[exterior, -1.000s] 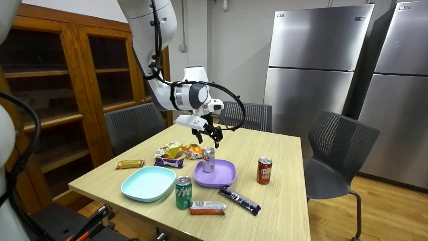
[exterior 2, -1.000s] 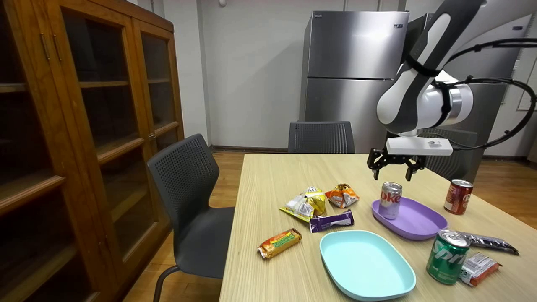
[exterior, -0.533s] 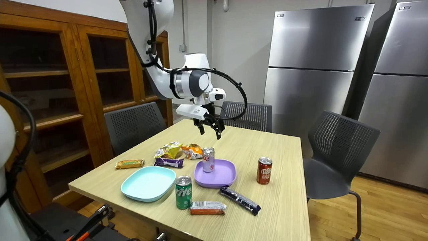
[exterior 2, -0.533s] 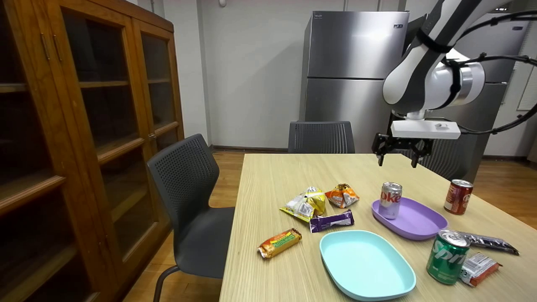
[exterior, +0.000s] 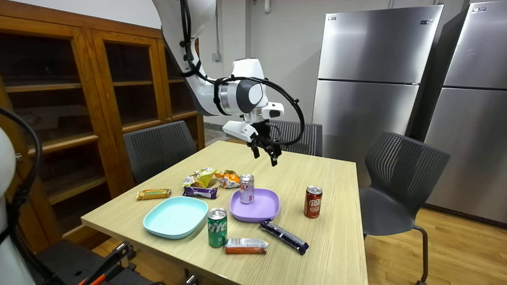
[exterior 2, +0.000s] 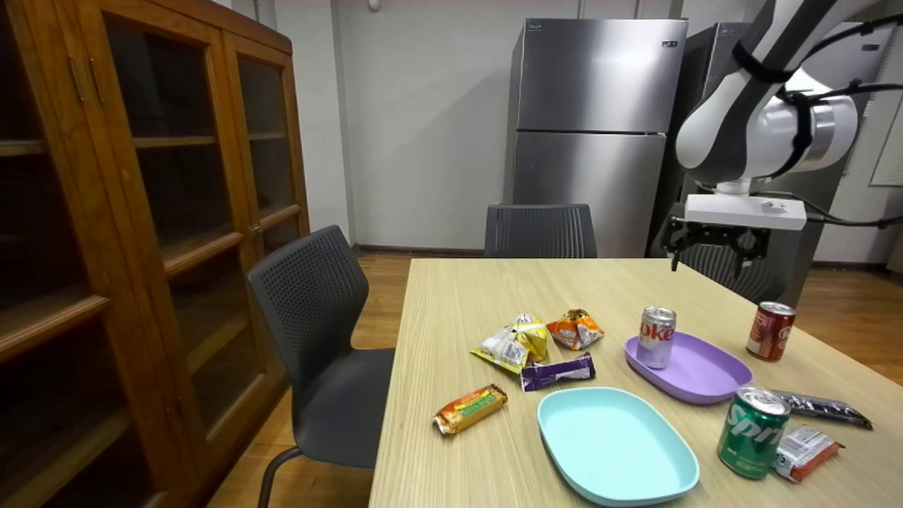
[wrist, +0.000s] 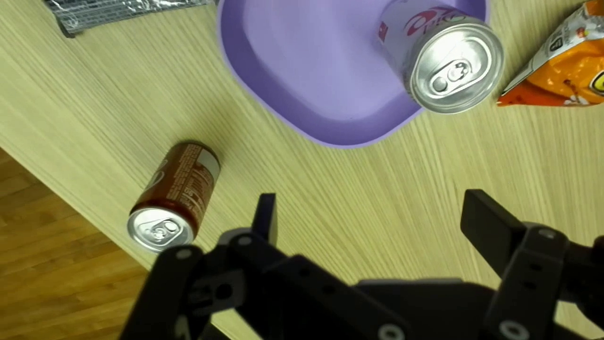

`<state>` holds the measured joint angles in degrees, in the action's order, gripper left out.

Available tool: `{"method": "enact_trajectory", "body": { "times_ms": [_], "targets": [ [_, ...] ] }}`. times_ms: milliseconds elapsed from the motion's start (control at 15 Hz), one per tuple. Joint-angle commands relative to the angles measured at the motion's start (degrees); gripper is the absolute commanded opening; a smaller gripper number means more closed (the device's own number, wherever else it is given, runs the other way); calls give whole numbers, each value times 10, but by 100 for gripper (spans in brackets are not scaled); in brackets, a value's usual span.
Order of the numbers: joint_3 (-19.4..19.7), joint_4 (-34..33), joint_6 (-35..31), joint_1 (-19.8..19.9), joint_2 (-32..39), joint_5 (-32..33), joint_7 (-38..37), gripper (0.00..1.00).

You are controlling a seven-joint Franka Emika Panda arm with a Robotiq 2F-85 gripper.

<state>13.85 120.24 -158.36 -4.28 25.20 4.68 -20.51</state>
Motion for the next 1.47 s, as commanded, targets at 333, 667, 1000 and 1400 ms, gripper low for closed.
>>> {"method": "enact_trajectory", "body": {
  "times_ms": [333, 667, 1000, 1400],
  "targets": [
    [11, -49, 21, 46, 30, -59, -31, 100],
    [19, -107, 36, 70, 82, -83, -38, 100],
    [26, -176, 74, 88, 140, -91, -48, 100],
    [33, -250, 125, 97, 198, -88, -68, 100]
  ]
}}
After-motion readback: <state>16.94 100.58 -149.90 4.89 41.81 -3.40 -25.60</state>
